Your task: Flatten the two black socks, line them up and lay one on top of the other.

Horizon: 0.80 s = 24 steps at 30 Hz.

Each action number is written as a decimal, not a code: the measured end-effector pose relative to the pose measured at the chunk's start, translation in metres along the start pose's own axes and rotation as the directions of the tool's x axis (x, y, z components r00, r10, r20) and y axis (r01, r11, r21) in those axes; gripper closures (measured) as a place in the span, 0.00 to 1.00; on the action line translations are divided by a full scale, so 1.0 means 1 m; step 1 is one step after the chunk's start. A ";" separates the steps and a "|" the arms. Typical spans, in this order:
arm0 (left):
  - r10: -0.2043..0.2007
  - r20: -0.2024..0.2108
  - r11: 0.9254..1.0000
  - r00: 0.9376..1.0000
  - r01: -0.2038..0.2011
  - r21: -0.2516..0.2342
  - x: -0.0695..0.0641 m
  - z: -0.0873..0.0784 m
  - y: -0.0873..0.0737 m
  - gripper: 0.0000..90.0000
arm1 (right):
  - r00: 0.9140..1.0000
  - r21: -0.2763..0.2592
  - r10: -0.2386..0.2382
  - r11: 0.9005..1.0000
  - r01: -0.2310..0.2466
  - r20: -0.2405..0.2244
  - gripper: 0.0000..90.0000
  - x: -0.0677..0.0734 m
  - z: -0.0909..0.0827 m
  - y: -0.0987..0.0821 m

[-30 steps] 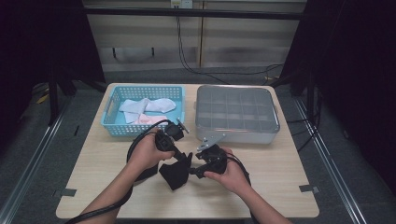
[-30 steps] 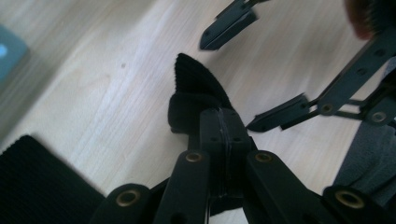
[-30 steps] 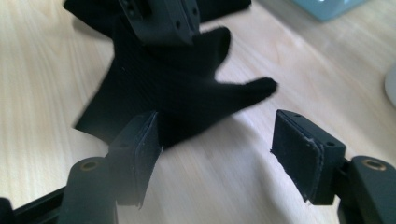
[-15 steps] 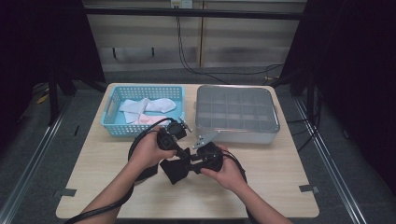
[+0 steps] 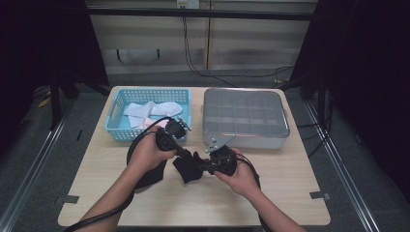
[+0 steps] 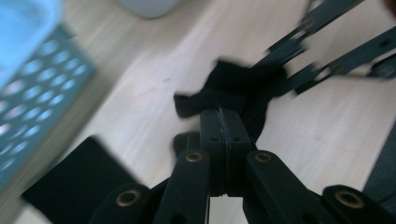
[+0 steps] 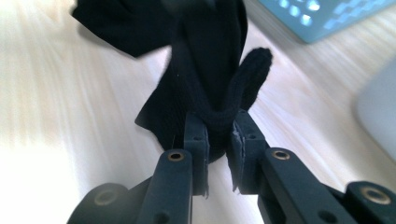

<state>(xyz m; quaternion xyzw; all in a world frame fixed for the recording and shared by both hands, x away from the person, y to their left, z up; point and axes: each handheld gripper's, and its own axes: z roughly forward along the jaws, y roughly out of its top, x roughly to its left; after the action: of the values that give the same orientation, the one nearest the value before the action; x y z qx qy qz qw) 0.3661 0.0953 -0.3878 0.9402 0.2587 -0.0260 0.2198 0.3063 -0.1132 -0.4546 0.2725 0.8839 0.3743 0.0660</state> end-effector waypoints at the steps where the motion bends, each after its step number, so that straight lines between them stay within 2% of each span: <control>1: -0.013 -0.010 1.000 1.000 0.013 0.000 0.004 -0.003 -0.004 1.00 | 1.000 -0.003 0.008 1.000 -0.008 -0.002 0.88 -0.002 -0.002 -0.003; 4: -0.036 -0.035 0.999 0.999 0.036 -0.010 0.012 -0.008 -0.013 1.00 | 0.999 -0.010 0.015 1.000 -0.014 0.035 0.88 -0.006 -0.008 -0.011; 9: -0.080 -0.037 0.996 0.996 0.078 -0.037 0.020 -0.015 -0.032 1.00 | 0.998 -0.018 0.007 1.000 -0.006 0.064 0.86 -0.010 -0.018 -0.022; 13: -0.070 -0.035 0.997 0.997 0.069 -0.033 0.013 -0.010 -0.050 1.00 | 0.998 -0.004 0.016 1.000 -0.016 0.066 0.81 -0.007 -0.020 -0.035; 15: -0.076 -0.030 0.997 0.997 0.075 -0.031 0.008 -0.005 -0.060 1.00 | 0.998 0.004 0.032 0.999 -0.032 0.055 0.77 -0.005 -0.019 -0.043; 17: -0.082 -0.016 0.996 0.997 0.082 -0.026 0.006 0.000 -0.070 1.00 | 0.996 0.022 0.067 0.997 -0.068 0.052 0.68 -0.004 -0.021 -0.054; 18: -0.087 -0.014 0.996 0.996 0.086 -0.025 0.005 0.002 -0.075 1.00 | 0.996 0.022 0.067 0.997 -0.068 0.052 0.68 -0.004 -0.021 -0.054; 21: -0.099 -0.009 0.995 0.995 0.099 -0.028 0.004 0.006 -0.088 1.00 | 0.993 0.031 0.090 0.995 -0.092 0.078 0.60 -0.006 -0.029 -0.063; 24: -0.090 -0.005 0.996 0.996 0.090 -0.022 0.003 0.008 -0.094 1.00 | 0.990 0.011 0.101 0.995 -0.102 0.099 0.59 -0.010 -0.035 -0.061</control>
<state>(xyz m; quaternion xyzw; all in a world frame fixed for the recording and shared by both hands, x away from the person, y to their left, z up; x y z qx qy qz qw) 0.3224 0.1653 -0.4329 0.9253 0.3017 -0.0300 0.2278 0.2768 -0.1753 -0.4731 0.3357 0.8675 0.3563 0.0881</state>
